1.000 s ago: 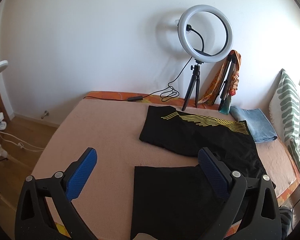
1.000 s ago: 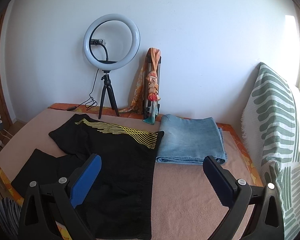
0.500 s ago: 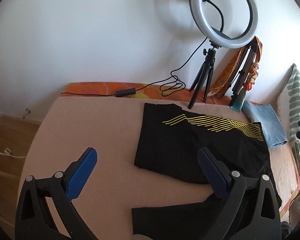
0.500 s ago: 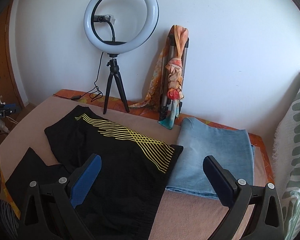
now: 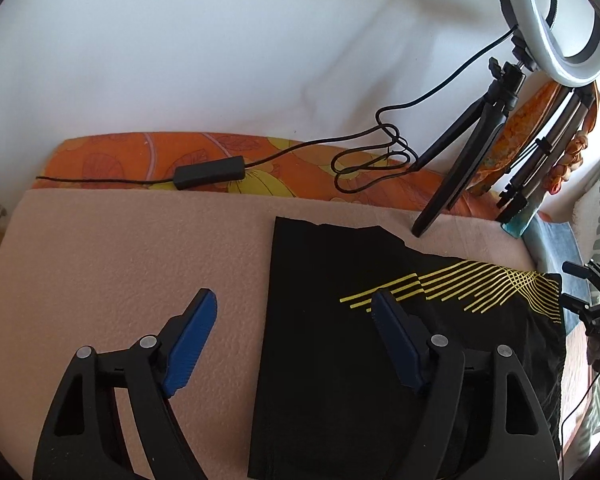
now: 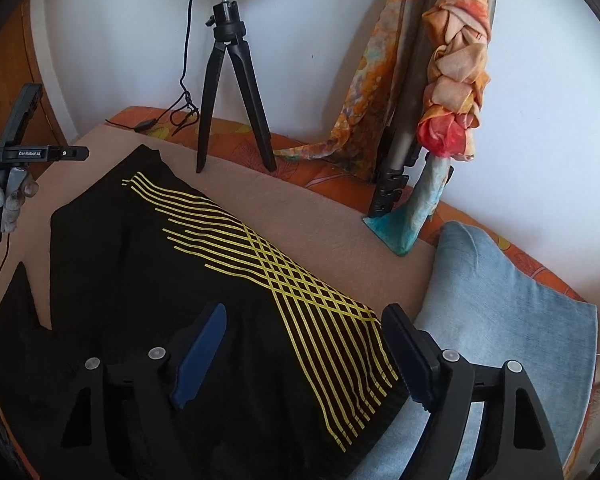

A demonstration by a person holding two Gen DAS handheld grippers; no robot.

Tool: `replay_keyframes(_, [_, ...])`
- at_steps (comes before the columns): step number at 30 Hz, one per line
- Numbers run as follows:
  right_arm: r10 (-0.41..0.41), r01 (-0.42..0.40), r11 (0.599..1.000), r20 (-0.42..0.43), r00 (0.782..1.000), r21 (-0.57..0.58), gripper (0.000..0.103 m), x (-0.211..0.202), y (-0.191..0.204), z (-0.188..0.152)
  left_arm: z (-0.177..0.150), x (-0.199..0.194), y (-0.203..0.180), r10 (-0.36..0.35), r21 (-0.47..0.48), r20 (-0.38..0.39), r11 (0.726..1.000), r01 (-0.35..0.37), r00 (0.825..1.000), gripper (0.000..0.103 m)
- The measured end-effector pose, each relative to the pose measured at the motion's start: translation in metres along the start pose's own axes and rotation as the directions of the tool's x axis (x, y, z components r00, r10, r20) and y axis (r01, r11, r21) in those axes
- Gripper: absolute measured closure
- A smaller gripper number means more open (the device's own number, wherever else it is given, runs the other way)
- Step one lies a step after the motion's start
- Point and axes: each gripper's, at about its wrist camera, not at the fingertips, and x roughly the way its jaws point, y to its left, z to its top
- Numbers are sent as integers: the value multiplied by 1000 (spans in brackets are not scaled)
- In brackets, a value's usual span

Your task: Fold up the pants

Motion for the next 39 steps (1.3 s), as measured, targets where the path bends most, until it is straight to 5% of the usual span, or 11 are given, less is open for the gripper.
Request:
replay_keyframes(17, [122,-120,993,-122,985,17,24,82,-34,14,36,71,2,-44,11,-35,999,44,998,33])
replay_keyframes(20, [140,-142,990,-143,980,-1,24,87,-30,14,34,74,-9,-6,73,-32,997,8,999,56])
replay_keyframes(22, [145,-152,988,-160,976,-28,22,89,-22,13,31,73,-14,5,115,-28,993,-2,1000,83])
replay_keyframes(25, [123,-134,989,-166,978,-57,24,92,-14,12,24,73,-20,-68,145,-31,987,72,997,97])
replay_keyframes(26, [119,-129,990,-164,979,-55,30,91,-13,12,21,73,-23,-63,161,-20,985,66,998,98])
replay_keyframes(29, [117,-125,991,-150,982,-44,71,84,-11,9,17,69,-26,-61,175,7,983,59,998,101])
replay_keyframes(32, [109,-116,993,-157,982,-35,93,79,-9,4,16,65,-20,-75,134,44,989,68,996,101])
replay_keyframes(39, [79,-81,996,-73,994,-22,101,38,-5,5,12,23,-6,-86,119,122,990,72,989,101])
